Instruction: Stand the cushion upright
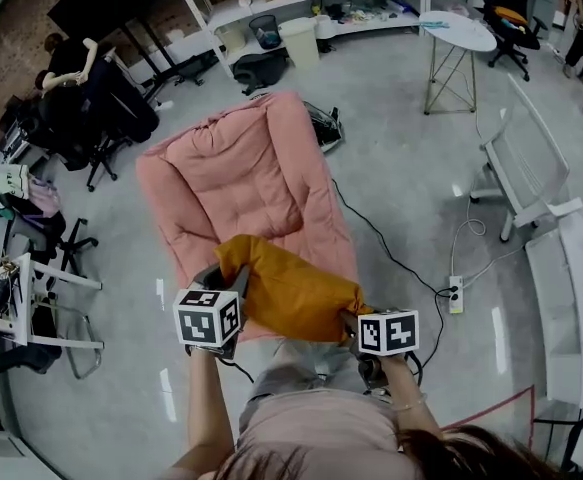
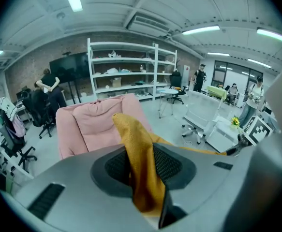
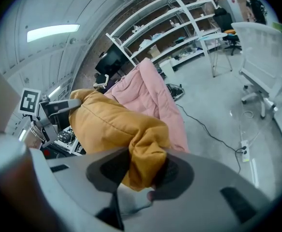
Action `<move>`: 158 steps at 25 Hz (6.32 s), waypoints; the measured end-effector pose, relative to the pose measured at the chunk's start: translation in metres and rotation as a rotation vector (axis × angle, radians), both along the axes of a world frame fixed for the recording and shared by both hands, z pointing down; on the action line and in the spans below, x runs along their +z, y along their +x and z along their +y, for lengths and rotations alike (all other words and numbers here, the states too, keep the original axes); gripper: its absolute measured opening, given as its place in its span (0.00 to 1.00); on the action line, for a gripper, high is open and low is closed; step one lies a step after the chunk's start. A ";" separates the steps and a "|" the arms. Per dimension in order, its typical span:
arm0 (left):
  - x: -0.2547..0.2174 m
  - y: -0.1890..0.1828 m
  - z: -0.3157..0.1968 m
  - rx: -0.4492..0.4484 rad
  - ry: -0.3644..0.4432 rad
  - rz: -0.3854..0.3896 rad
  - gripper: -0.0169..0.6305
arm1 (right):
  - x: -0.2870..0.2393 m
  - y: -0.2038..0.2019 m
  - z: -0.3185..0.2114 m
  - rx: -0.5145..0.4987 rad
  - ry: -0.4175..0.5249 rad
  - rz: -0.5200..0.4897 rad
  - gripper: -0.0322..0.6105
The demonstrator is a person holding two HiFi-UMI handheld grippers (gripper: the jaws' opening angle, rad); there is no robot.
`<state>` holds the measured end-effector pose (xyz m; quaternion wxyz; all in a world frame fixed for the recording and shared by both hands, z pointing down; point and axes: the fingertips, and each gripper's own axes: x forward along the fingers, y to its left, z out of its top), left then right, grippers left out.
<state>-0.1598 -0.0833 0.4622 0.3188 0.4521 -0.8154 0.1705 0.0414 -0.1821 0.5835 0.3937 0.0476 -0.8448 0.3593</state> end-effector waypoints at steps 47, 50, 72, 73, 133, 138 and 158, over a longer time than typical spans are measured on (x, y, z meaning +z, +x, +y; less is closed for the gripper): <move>-0.017 -0.113 0.188 0.121 0.359 0.187 0.20 | -0.094 -0.127 0.126 0.245 0.525 0.072 0.27; -0.018 -0.114 0.194 0.100 0.383 0.191 0.20 | -0.099 -0.132 0.128 0.235 0.549 0.061 0.27; -0.019 -0.165 0.196 -0.144 0.439 0.171 0.20 | -0.131 -0.233 0.079 0.047 0.628 -0.123 0.27; -0.021 -0.169 0.193 -0.151 0.439 0.166 0.20 | -0.133 -0.238 0.075 0.043 0.625 -0.133 0.27; -0.040 -0.375 0.033 -0.363 0.386 0.035 0.19 | -0.131 -0.465 -0.108 -0.070 0.466 -0.287 0.25; -0.038 -0.387 0.021 -0.364 0.377 0.025 0.19 | -0.128 -0.477 -0.120 -0.081 0.461 -0.291 0.25; -0.029 -0.438 0.000 -0.335 0.310 0.036 0.19 | -0.121 -0.532 -0.143 -0.093 0.462 -0.316 0.25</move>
